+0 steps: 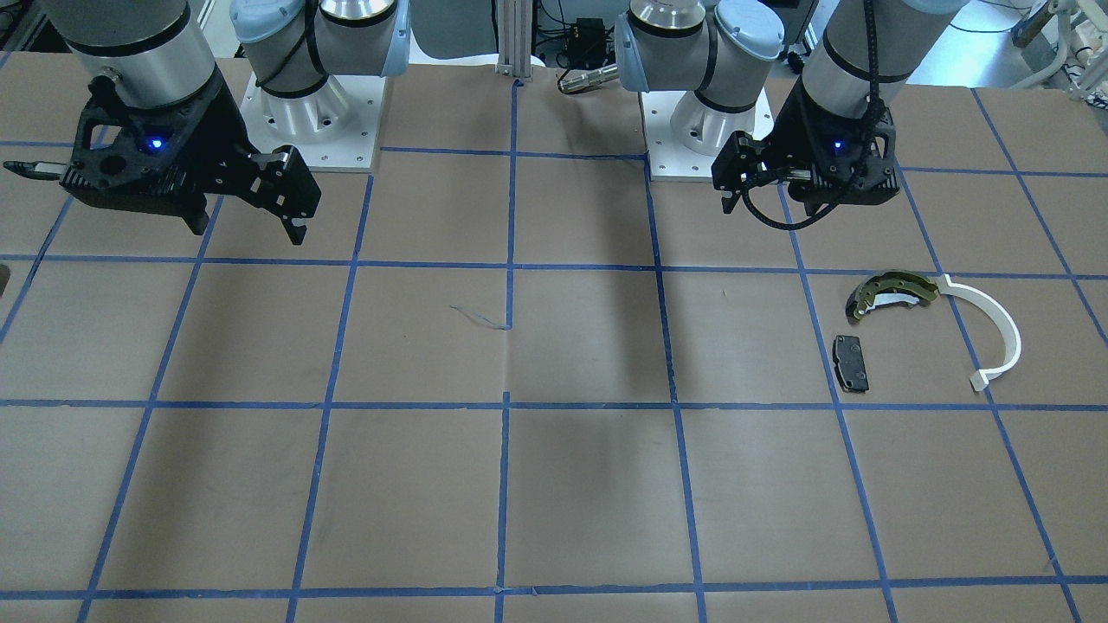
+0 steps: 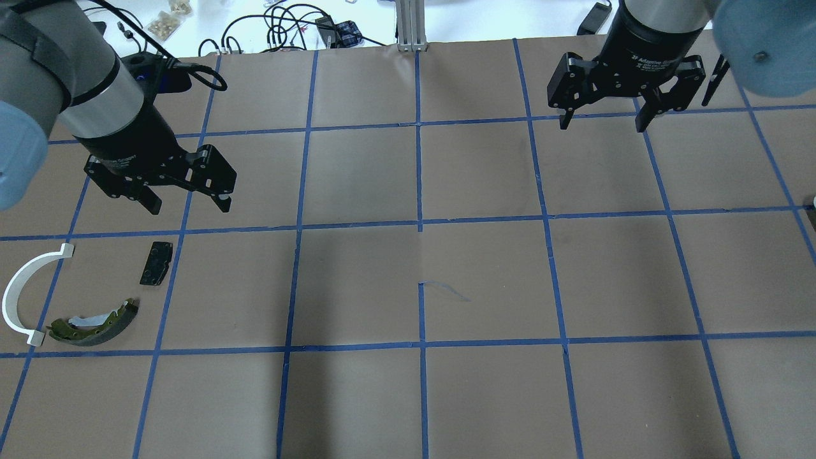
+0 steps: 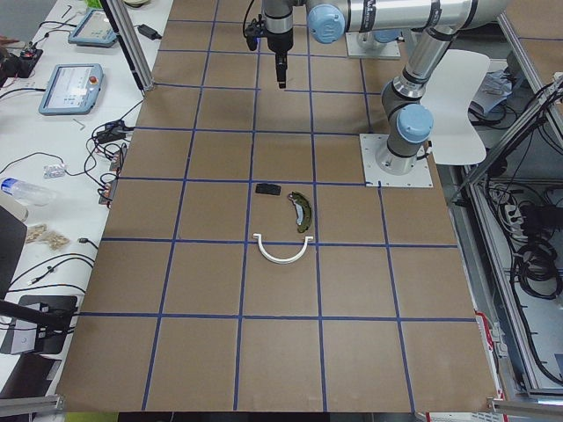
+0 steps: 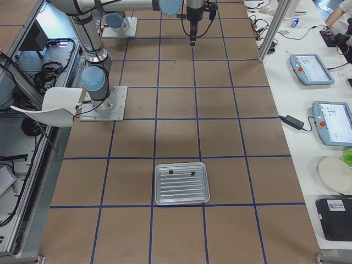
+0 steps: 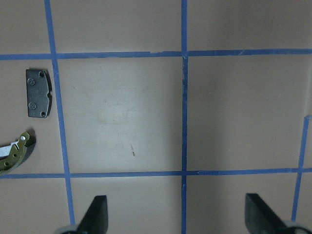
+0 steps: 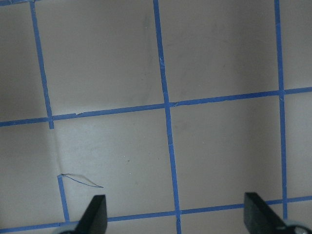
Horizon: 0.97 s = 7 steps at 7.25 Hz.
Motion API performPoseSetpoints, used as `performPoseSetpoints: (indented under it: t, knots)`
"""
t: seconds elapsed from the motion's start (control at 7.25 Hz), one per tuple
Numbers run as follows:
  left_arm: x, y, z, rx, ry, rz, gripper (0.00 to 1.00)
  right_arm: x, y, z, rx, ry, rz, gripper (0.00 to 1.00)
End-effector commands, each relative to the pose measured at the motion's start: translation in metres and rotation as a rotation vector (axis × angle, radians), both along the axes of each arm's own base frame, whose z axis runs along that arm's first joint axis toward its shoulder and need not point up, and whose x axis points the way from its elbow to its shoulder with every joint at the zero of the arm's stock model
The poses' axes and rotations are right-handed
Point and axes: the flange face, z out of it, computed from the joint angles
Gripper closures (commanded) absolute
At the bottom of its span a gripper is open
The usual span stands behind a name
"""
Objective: Place bearing gear from tray to pile
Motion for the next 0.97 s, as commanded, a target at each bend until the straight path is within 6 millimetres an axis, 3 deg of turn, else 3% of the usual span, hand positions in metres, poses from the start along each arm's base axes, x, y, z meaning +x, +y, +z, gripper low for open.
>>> performPoseSetpoints:
  t: [0.0, 0.55, 0.69, 0.83]
  knots:
    - [0.000, 0.000, -0.003, 0.006, 0.000, 0.000, 0.00, -0.001, 0.000, 0.001, -0.003, 0.006, -0.002, 0.00]
    - [0.001, 0.001, -0.004, 0.011, 0.000, -0.001, 0.00, -0.007, -0.001, -0.003, 0.015, 0.005, 0.015, 0.00]
    - [0.001, 0.000, -0.005, 0.011, 0.000, -0.001, 0.00, -0.016, -0.003, -0.004, 0.016, 0.018, 0.034, 0.00]
    - [0.001, 0.001, -0.004, 0.011, -0.001, 0.002, 0.00, -0.040, -0.008, -0.007, 0.022, 0.071, 0.081, 0.00]
